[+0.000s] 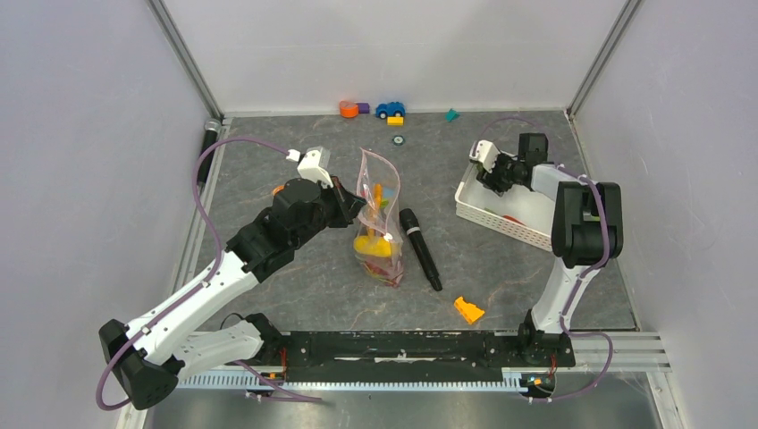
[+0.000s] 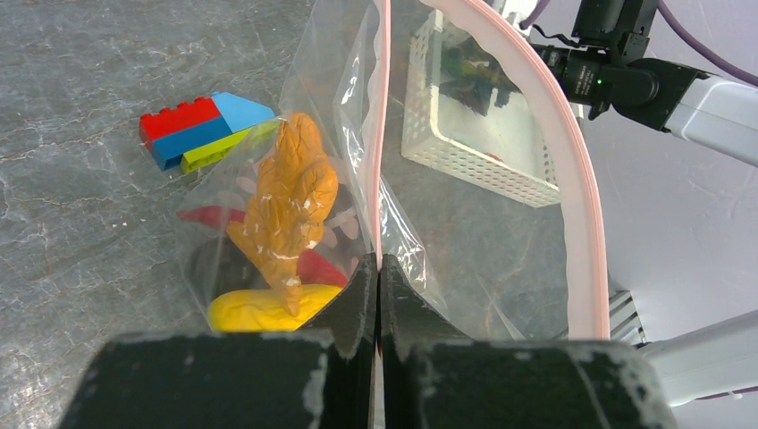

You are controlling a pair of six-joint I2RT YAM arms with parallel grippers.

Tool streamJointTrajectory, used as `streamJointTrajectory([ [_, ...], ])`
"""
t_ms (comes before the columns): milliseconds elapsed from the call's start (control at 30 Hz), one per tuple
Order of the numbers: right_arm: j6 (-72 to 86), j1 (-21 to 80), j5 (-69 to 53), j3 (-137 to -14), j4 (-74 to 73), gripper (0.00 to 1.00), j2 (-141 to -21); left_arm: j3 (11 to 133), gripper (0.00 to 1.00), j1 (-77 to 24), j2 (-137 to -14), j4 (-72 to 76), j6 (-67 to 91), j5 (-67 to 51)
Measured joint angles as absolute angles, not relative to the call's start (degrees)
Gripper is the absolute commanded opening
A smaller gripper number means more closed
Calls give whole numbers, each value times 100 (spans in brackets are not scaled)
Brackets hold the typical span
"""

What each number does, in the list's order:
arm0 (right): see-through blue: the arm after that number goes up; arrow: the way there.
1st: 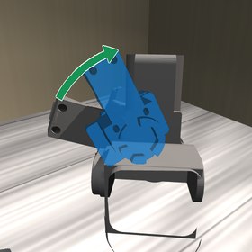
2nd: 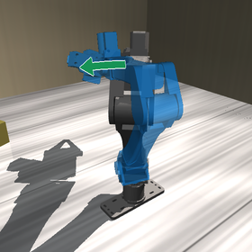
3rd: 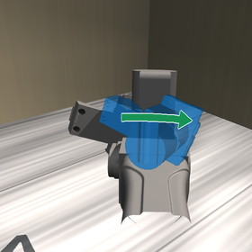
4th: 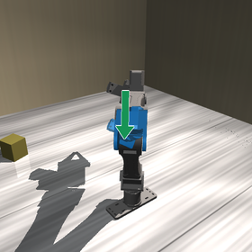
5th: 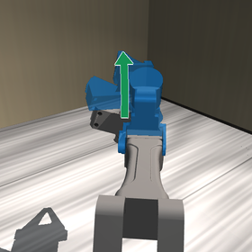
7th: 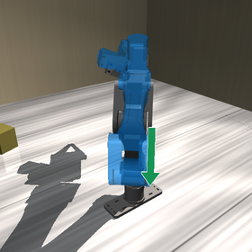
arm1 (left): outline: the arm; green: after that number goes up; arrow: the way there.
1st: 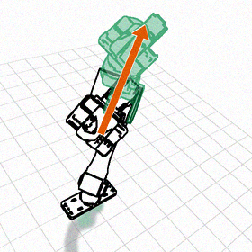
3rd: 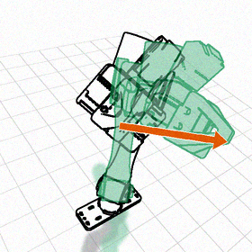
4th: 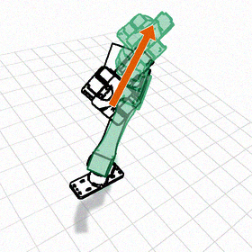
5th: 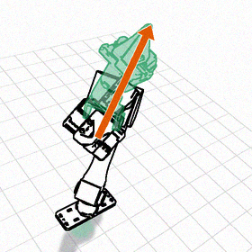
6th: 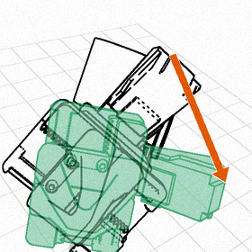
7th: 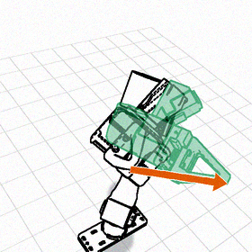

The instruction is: Place the food in the zip-top bag and seal the zipper

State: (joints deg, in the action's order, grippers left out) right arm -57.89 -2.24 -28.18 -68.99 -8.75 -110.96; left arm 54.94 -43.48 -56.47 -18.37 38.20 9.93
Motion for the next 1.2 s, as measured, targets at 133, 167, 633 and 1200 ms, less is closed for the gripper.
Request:
streamJointTrajectory([
  [133, -6130, -263, -3291, -6890, -1332, 59, -10997, 5494, 2, -4348, -5647, -1837, 3819, 993],
  [167, -6178, -263, -3371, -6873, -1439, 59, -10980, 5494, 2, -4348, -5647, -1837, 3819, 993],
  [633, -5343, -235, -2943, -6165, -414, 64, -10580, 5494, 2, -4348, -5647, -1837, 3819, 998],
  [1200, -4954, -231, -2530, -5804, 491, 65, -10348, 5500, 2, -4348, -5647, -1839, 3819, 1000],
])
